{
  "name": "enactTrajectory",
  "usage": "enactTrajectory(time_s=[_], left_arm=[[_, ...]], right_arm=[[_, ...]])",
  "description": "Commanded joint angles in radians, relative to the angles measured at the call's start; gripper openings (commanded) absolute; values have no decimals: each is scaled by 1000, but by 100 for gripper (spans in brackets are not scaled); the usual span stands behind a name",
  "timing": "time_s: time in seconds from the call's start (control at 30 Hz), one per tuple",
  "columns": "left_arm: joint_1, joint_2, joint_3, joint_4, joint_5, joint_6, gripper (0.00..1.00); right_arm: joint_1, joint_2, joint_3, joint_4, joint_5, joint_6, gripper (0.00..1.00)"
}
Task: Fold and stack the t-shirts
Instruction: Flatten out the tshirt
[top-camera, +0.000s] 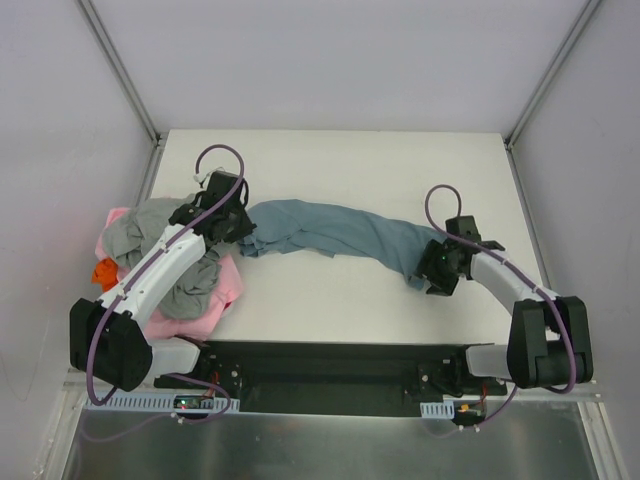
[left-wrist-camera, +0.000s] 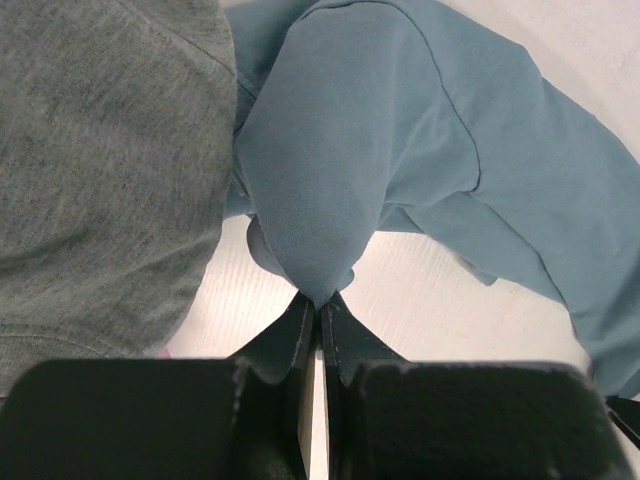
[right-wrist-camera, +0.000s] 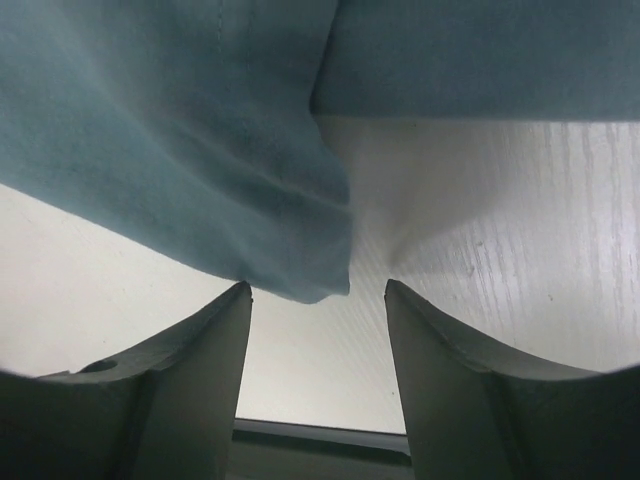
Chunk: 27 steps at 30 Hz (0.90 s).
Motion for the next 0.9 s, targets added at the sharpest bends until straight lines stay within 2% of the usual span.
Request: enactTrajectory(time_s=[0.0,0.17,0.27,0.37,0.4,0.5,0.67,0.87], left_arm=[[6,-16,-5,12,-18,4,0],[6,-13,3,11,-24,10,0],[6,-15,7,11,-24,16,0],[6,-18,7,9,-27,17,0],[6,-18,6,11,-26,17,0],[6,-21,6,11,-26,19,0],[6,-38,75,11,-7,50,0],[6,-29,259,-5,28,88,0]], right_arm=[[5,3,-36,90,0,33,57],[8,37,-49,129,-8,47,52],[15,42,-46,134,6,53,45],[20,36,-47,125,44,38,31],[20,36,-43,119,54,33,21],[19,28,-26,91,84,16,1],[20,-85,98,-40,109,-22,1],[19,-181,419,-196,138,-97,1]])
